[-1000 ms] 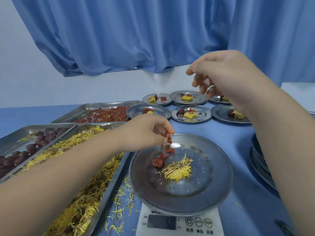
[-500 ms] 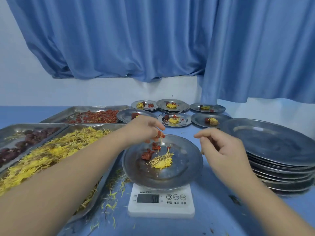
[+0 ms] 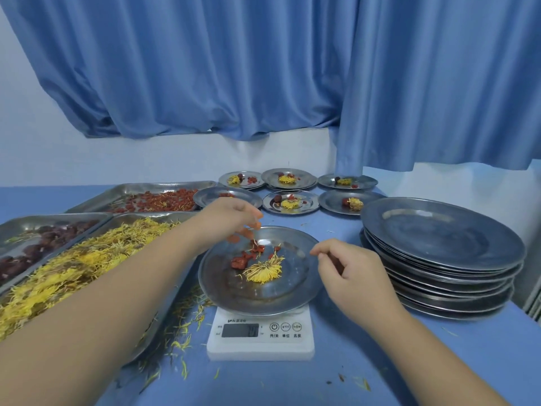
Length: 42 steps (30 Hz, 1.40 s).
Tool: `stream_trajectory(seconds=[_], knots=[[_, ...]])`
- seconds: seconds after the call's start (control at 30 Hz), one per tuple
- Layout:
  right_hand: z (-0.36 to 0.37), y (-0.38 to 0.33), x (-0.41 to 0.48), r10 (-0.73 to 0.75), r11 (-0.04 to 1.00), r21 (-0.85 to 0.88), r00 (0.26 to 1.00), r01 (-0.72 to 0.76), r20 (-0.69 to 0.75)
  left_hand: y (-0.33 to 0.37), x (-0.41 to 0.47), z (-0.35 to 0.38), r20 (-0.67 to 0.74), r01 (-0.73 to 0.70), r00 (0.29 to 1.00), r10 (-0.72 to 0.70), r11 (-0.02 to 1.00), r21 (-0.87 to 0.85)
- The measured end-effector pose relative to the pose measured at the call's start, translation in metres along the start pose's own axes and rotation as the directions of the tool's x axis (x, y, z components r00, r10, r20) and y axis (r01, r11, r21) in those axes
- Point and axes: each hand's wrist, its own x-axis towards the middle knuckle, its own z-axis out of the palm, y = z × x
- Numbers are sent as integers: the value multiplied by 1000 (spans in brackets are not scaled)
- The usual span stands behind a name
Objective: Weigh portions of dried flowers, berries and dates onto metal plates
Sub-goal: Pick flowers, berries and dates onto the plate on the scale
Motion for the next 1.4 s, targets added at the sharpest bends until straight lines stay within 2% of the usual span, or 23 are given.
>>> stream_trajectory(seconds=[0.1, 0.2, 0.3, 0.47, 0.73, 0.8, 0.93, 1.07, 1.23, 1.4], knots=[[0, -1, -1, -5, 1000, 10, 1000, 5, 4, 1, -4, 0, -3, 36, 999, -36, 993, -114], [-1, 1, 1, 8, 1000, 16, 1000, -8, -4, -4, -13, 0, -24, 7, 1000, -11, 989, -148], [-2, 3, 1, 13, 1000, 12, 1000, -13, -5, -16, -27, -1, -37, -26, 999, 16, 960, -279], [2, 6, 0, 13, 1000, 1, 1000, -13, -25, -38, -53, -5, -133, -112, 990, 52, 860, -498], [6, 14, 2, 194, 980, -59, 979, -191, 58, -52, -63, -7, -157, -85, 986, -52, 658, -748], [7, 14, 2, 276, 961, -18, 958, -275, 74, -53, -63, -7, -157, -70, 983, -94, 601, -796], [7, 8, 3, 473, 820, 222, 842, -528, 258, -52, -65, -8, -177, -77, 974, -142, 526, -847], [5, 3, 1, 488, 606, 439, 746, -663, 454, -52, -67, -8, -247, -133, 953, -173, 495, -859], [7, 2, 1, 475, 451, 612, 755, -650, 451, -51, -69, -8, -285, -177, 937, -200, 432, -884], [11, 6, 6, 510, 384, 700, 771, -602, 382, -51, -70, -10, -217, -146, 953, -210, 309, -940]])
